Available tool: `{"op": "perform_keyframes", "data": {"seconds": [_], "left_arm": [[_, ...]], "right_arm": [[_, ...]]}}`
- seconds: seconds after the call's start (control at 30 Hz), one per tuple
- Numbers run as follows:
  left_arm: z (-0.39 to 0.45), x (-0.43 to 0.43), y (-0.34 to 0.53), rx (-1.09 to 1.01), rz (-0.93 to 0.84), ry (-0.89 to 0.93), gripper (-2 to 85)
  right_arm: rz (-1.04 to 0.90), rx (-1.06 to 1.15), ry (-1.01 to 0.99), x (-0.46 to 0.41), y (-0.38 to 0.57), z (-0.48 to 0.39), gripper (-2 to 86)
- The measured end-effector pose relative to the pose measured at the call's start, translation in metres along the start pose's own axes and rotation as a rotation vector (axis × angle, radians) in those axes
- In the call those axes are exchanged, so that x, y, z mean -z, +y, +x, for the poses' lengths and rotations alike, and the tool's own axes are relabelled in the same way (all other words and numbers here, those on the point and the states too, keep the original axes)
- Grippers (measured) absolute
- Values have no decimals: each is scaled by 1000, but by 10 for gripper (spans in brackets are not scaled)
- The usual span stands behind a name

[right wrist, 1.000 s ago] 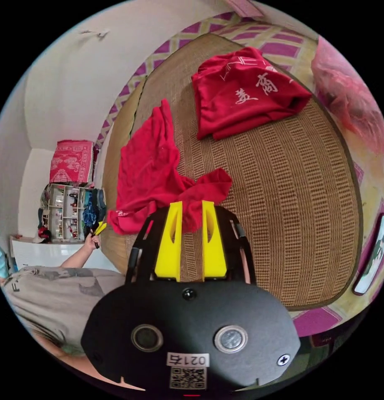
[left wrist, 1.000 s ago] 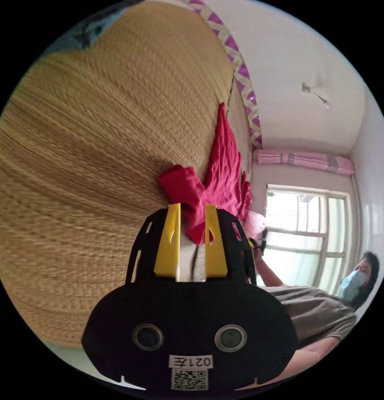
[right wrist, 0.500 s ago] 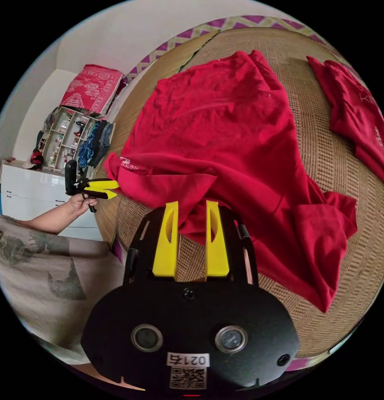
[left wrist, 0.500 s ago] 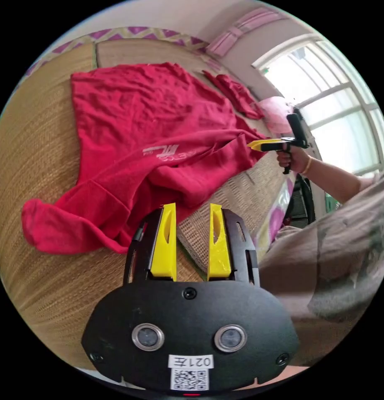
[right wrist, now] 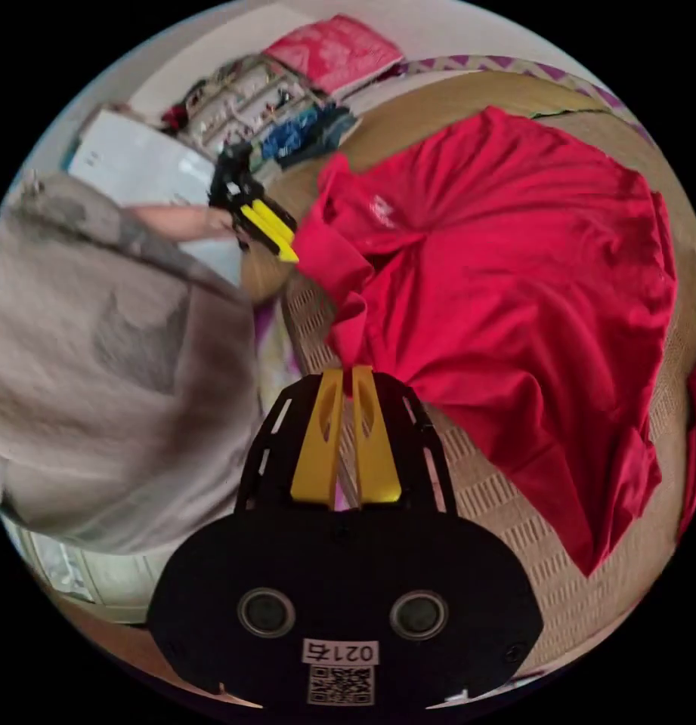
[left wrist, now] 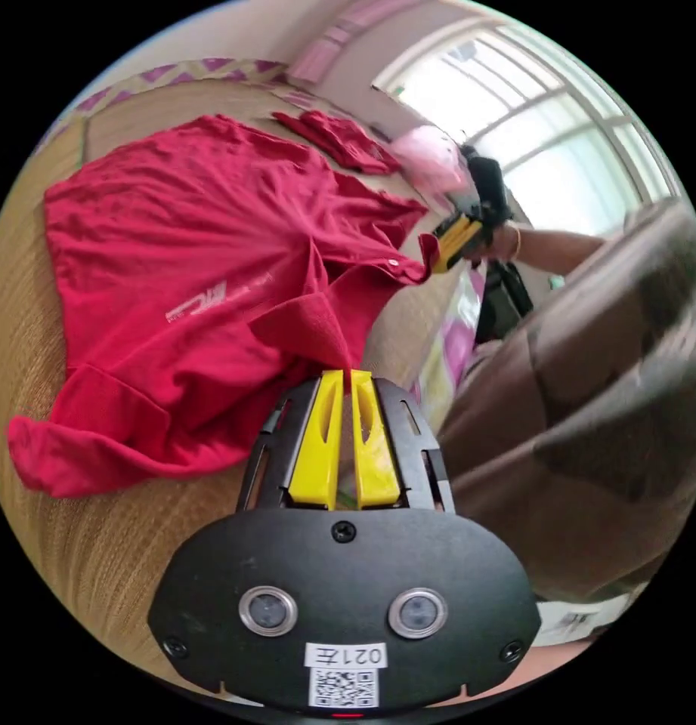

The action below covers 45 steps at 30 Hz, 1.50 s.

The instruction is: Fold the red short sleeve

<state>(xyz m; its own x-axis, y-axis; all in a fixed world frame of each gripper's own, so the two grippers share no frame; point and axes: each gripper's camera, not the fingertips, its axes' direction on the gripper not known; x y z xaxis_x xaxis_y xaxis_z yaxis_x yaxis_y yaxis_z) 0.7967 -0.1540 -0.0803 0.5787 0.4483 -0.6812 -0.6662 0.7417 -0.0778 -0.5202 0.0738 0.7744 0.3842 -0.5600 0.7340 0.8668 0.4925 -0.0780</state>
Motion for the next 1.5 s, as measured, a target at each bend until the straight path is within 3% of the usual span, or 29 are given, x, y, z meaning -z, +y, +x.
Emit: {"op": "perform_keyframes", "data": {"seconds": [0.13,0.2,0.4,0.53,0.67,0.77,0.8,0.9,1.0,1.2,1.37,1.43,1.5], "left_arm": [[69,3,-9,-193,-269,-208,10],[83,25,-11,-216,-307,-184,24],[105,165,-33,-95,-111,-217,64],[129,200,-96,-184,-37,-283,76],[133,198,-146,-266,-100,-313,86],[114,178,-164,-258,-261,-235,93],[105,175,-163,-227,-311,-175,95],[106,219,-155,-166,-247,-114,71],[147,271,-127,-268,-144,-137,28],[214,297,-84,-432,-250,-96,28],[212,358,-93,-310,-26,-234,49],[200,365,-107,-278,14,-278,66],[187,345,-116,-287,-82,-223,83]], "right_arm": [[-161,118,165,7,-9,-30,57],[-179,121,115,28,-14,-35,77],[-18,123,124,148,-33,-61,88],[4,210,151,165,-97,-78,95],[-72,258,157,153,-158,-69,105],[-162,258,111,149,-179,-58,102],[-192,258,96,147,-180,-57,99],[-214,248,18,171,-171,-66,74],[-142,337,-26,217,-143,-111,25],[-369,443,-44,216,-79,-184,39],[22,196,119,310,-70,-190,57],[-6,216,196,310,-74,-195,71],[-91,254,207,294,-77,-197,86]]}}
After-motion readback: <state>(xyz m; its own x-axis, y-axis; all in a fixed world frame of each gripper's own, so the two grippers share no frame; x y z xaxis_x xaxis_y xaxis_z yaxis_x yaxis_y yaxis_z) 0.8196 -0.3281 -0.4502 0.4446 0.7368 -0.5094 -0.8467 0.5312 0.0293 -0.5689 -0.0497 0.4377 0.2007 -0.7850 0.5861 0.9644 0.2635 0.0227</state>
